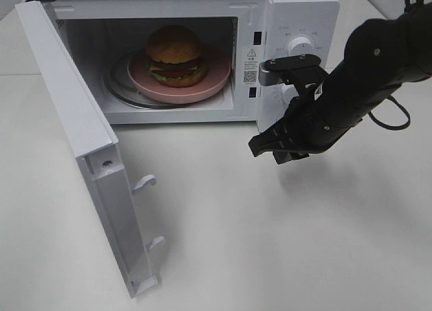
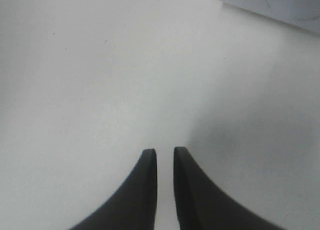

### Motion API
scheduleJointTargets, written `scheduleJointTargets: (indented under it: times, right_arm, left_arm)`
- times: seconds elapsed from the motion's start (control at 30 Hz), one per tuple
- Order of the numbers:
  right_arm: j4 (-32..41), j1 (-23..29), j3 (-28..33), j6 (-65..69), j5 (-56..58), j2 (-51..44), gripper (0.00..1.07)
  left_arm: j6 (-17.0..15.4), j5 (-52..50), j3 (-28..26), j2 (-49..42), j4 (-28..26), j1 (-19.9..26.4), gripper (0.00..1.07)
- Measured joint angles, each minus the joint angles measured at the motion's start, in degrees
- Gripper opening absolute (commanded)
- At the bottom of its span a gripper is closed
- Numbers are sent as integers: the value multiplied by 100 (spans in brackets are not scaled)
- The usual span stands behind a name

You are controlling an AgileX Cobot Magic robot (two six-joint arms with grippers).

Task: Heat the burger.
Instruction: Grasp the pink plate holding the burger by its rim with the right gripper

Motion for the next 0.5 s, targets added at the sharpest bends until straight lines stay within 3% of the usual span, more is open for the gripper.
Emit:
scheduleJointTargets:
  times: [0.17,0.23,0.33,0.5]
  right_arm:
    - [481,0,-264,-246,573,0,14]
    - [1318,0,-453,-1031,1014,0,14]
    - [1811,0,-602,-1816,1341,0,16]
    - [2172,103,-842,-2750,1398,0,20]
  left_arm:
    - [0,0,0,0,0,0,0]
    - [0,0,0,0,0,0,0]
    - [0,0,0,0,0,0,0]
    - [0,0,0,0,0,0,0]
